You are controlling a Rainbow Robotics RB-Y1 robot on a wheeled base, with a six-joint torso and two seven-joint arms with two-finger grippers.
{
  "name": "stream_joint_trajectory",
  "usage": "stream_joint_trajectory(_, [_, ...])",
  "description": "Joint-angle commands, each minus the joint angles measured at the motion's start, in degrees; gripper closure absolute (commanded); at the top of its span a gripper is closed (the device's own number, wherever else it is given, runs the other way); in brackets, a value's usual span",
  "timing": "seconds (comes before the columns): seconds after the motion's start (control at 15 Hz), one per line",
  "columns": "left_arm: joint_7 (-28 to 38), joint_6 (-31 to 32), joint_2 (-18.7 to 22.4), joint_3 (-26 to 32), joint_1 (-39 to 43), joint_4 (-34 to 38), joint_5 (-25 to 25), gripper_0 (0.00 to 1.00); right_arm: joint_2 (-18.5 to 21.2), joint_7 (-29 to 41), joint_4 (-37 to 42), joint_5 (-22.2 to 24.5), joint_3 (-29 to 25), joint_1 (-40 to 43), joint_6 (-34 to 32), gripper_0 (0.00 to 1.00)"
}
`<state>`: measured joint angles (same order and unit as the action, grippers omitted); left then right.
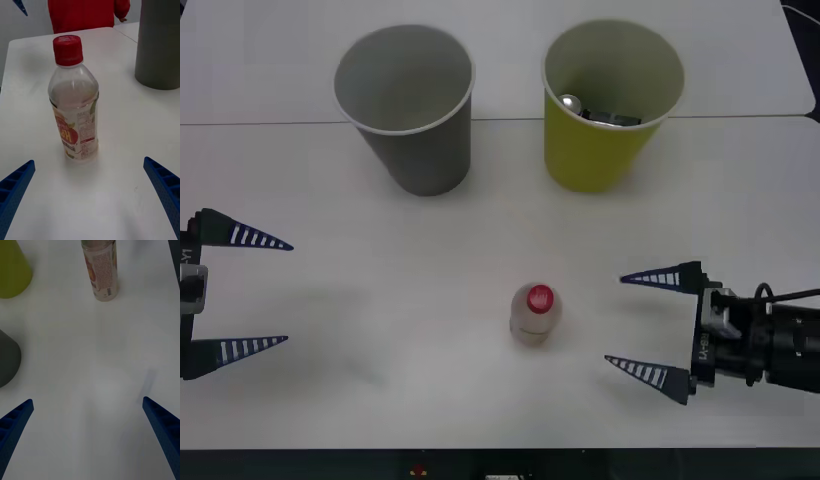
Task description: Put the can into the green bin and the plastic bottle into the gray bin
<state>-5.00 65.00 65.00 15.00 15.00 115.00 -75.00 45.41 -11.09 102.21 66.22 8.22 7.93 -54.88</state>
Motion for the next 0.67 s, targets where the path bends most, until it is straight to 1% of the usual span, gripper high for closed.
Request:
stream_joint_trajectory(0.07, [0.0,0.0,0.0,0.0,0.0,0.0,0.0,0.0,-1.4,-1.2,-1.2,-0.7,4.5,-1.7,4.3,0.0])
stream_joint_trajectory(0.2, [0.0,0.0,0.0,0.0,0.0,0.0,0.0,0.0,-3.1,-1.8,-3.4,-0.7,6.8,-3.7,5.5,0.0])
stream_joint_trajectory(0.67, [0.0,0.0,0.0,0.0,0.0,0.0,0.0,0.0,-8.6,-3.6,-9.6,-1.0,11.9,-8.6,6.5,0.0])
